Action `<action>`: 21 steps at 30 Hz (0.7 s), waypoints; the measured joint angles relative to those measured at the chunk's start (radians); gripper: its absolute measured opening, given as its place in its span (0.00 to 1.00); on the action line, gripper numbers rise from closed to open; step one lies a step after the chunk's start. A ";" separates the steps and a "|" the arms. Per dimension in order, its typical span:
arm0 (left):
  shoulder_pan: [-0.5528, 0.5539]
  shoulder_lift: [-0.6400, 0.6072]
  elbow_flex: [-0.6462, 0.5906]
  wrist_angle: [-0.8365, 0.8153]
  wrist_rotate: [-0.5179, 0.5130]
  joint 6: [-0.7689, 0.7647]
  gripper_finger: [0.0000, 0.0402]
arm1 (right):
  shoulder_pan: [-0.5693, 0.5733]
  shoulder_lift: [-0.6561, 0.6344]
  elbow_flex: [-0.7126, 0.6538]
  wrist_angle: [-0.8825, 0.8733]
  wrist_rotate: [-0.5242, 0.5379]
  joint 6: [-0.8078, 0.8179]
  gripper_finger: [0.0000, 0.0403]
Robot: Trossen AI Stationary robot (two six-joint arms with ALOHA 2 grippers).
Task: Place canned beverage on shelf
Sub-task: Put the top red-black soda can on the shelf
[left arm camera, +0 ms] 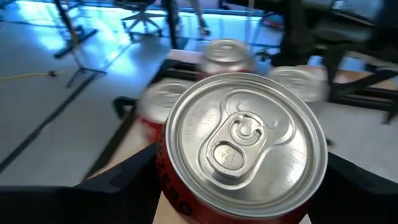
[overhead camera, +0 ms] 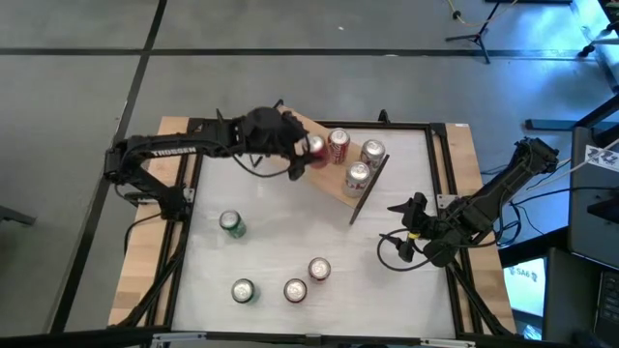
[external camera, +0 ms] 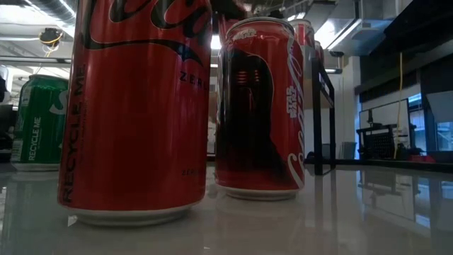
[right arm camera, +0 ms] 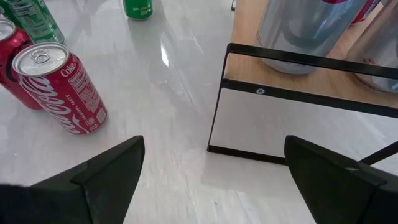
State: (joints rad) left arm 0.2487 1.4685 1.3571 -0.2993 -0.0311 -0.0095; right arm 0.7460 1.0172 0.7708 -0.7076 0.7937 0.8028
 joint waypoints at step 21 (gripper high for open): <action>0.275 0.102 0.002 0.045 0.200 0.020 0.71 | 0.000 0.000 0.000 -0.004 0.010 -0.001 0.95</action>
State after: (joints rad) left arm 0.5233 1.5705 1.3586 -0.2546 0.1690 0.0105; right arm 0.7460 1.0172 0.7708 -0.7113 0.8035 0.8013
